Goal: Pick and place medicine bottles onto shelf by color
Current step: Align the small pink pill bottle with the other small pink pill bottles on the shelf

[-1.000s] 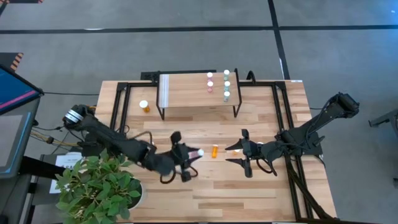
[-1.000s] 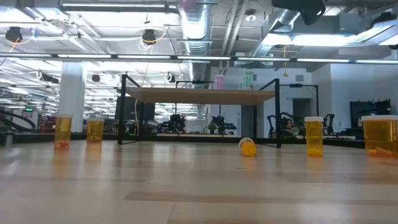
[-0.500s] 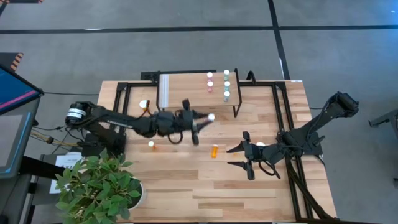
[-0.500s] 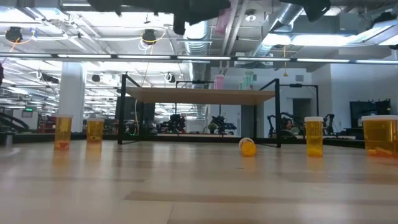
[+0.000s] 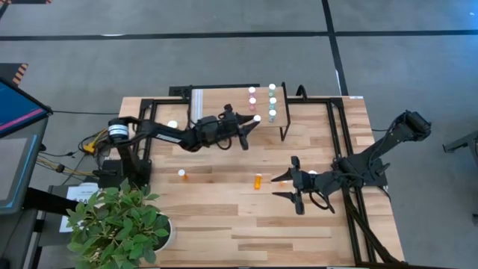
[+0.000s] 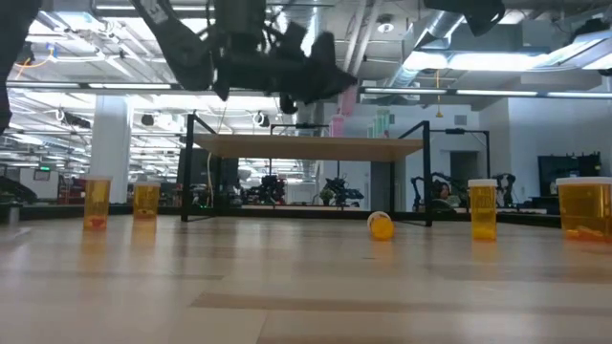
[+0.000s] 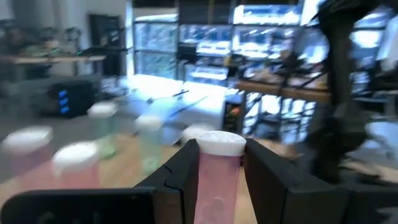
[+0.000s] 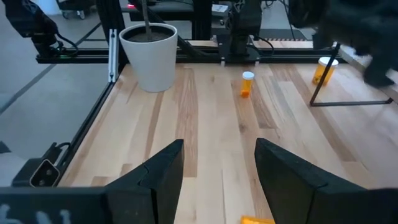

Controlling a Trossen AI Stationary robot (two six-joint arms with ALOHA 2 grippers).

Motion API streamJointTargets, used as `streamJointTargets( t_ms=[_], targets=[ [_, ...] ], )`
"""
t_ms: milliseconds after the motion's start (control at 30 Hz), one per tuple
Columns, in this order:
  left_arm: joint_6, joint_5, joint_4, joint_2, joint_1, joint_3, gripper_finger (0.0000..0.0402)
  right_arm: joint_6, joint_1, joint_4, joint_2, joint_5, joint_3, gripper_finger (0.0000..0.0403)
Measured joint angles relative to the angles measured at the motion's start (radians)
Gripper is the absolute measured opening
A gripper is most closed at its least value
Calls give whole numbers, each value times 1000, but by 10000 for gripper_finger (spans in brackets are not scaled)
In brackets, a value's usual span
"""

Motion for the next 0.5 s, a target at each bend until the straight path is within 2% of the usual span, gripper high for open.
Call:
streamJointTargets(
  t_ms=[267, 500],
  targets=[
    [14, -181, 1, 65, 2, 27, 94, 2, 1, 0, 0, 0, 0, 217],
    [6, -217, 40, 63, 2, 29, 94, 3, 1, 0, 0, 0, 0, 217]
  ],
)
